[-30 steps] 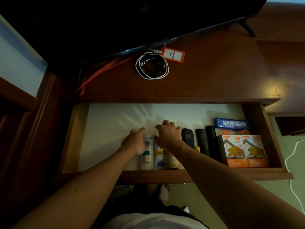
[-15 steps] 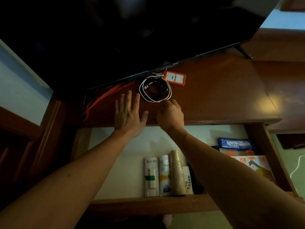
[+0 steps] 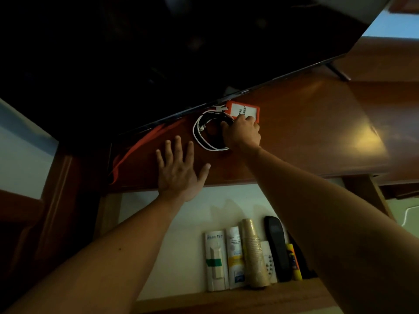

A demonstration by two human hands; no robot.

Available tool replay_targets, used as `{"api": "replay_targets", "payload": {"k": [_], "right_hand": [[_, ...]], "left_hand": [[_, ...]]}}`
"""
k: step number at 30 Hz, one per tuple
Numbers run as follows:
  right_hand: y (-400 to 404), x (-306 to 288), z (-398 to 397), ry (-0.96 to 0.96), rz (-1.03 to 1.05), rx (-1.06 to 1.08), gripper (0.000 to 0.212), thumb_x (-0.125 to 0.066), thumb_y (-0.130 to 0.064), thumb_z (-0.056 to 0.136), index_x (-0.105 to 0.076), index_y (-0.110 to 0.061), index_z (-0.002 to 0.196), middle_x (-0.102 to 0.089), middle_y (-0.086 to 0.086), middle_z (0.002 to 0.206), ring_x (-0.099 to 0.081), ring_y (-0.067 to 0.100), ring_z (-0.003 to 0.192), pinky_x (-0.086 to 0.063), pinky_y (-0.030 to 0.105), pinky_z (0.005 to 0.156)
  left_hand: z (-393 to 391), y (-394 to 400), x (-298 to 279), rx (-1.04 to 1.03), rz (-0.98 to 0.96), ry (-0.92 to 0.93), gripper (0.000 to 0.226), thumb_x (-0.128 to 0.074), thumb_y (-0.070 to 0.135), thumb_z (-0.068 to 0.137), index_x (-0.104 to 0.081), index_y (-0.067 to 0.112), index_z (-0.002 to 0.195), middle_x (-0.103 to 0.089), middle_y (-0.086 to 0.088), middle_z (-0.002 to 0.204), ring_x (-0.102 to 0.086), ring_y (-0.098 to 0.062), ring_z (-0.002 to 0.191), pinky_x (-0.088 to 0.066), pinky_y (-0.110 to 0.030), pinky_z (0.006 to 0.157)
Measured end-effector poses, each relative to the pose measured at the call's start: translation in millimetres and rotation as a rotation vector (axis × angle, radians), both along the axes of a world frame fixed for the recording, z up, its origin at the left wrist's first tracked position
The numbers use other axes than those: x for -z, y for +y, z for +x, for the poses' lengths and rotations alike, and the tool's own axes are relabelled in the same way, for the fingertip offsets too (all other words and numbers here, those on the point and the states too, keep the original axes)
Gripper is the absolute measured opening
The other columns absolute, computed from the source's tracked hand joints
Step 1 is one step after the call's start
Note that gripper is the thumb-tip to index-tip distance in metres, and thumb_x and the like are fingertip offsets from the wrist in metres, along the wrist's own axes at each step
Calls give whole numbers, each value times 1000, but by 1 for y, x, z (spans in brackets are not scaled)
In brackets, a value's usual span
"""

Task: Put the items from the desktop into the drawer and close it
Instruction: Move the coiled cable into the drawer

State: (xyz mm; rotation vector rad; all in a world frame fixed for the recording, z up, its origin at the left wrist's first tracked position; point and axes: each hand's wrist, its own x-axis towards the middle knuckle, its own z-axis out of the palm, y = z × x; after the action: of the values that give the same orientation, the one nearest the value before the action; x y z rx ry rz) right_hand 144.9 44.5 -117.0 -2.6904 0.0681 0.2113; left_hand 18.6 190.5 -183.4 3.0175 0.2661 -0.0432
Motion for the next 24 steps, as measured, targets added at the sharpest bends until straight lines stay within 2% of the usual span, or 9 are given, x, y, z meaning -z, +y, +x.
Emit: {"api": "replay_targets", "payload": {"k": [4, 10, 15, 18, 24], "right_hand": [[6, 5, 10, 41, -92, -47, 63, -56, -47, 96, -41, -4, 140, -41, 19, 139, -42, 38, 126, -44, 49, 98], [7, 11, 20, 21, -66, -38, 68, -63, -46, 92, -43, 1, 138, -47, 21, 131, -49, 38, 121, -47, 42, 96], [7, 17, 25, -20, 39, -32, 43, -64, -28, 95, -52, 1, 125, -59, 18, 116, -63, 32, 101, -57, 41, 86], [7, 16, 25, -11, 86, -45, 37, -66, -26, 95, -55, -1, 120, -60, 14, 110, -64, 28, 94, -59, 39, 81], [6, 15, 21, 23, 18, -100, 37, -59, -18, 98, -51, -1, 129, -51, 21, 123, -59, 36, 103, -56, 47, 89]], "left_hand": [[0, 0, -1, -1, -6, -26, 89, -12, 77, 92, -14, 21, 161, -2, -15, 169, 1, -39, 154, -2, -60, 121], [0, 0, 1, 5, 1, -31, 88, -13, 76, 92, -13, 21, 161, -2, -15, 169, 1, -39, 154, -1, -60, 122], [0, 0, 1, 6, 5, -49, 87, -15, 75, 93, -18, 20, 160, -5, -16, 168, -2, -39, 154, -3, -60, 122], [-1, 1, 2, 7, 9, -57, 87, -16, 75, 93, -19, 20, 160, -7, -16, 168, -4, -39, 154, -4, -60, 122], [-1, 1, 3, 7, 8, -68, 87, -17, 75, 93, -22, 19, 160, -10, -16, 168, -6, -40, 153, -5, -60, 121]]}}
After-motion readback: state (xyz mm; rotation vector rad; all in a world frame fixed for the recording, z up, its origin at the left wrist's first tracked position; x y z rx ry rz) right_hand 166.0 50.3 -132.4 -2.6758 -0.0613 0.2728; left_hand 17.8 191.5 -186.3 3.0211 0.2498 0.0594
